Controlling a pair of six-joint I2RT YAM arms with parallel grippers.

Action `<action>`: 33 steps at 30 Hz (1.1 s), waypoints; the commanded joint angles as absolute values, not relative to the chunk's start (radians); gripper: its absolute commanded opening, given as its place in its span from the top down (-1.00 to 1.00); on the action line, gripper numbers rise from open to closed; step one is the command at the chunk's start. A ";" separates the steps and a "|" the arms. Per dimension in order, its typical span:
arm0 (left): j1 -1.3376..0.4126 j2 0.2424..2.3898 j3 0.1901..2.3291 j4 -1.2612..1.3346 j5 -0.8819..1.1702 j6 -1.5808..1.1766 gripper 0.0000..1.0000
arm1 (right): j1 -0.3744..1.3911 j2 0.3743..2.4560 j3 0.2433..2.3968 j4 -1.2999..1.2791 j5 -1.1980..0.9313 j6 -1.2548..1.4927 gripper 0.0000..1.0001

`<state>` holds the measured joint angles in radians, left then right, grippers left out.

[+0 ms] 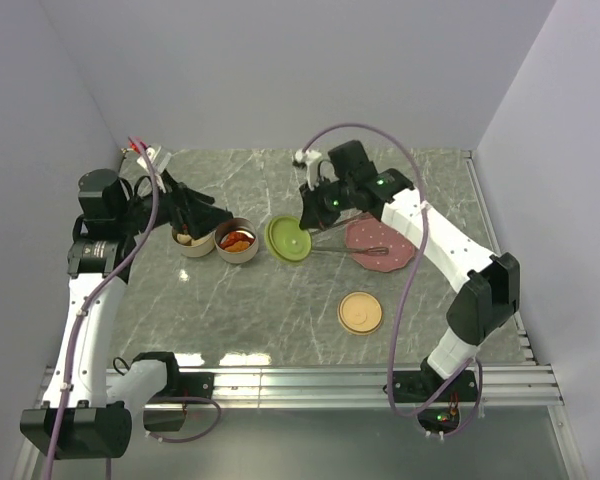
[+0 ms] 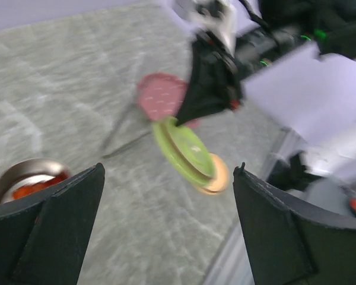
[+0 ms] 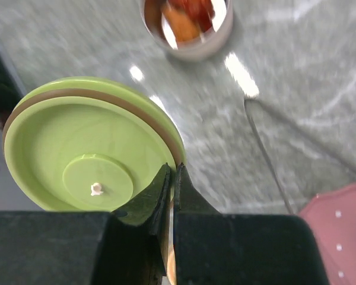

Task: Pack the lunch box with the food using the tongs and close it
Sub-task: Pass the lid of the lunch box from the right arm to the left

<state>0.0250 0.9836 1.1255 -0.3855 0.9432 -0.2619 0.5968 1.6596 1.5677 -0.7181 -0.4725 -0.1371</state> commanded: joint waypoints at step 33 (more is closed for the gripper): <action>-0.133 1.138 0.726 1.075 1.046 -1.508 0.07 | 0.537 1.693 1.729 -0.471 -0.792 0.233 1.00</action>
<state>-0.1223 1.1400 0.7219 0.9565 1.0679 -1.4769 0.5209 1.6928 1.7317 -0.5236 -0.7692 0.2195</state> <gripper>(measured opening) 0.472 0.028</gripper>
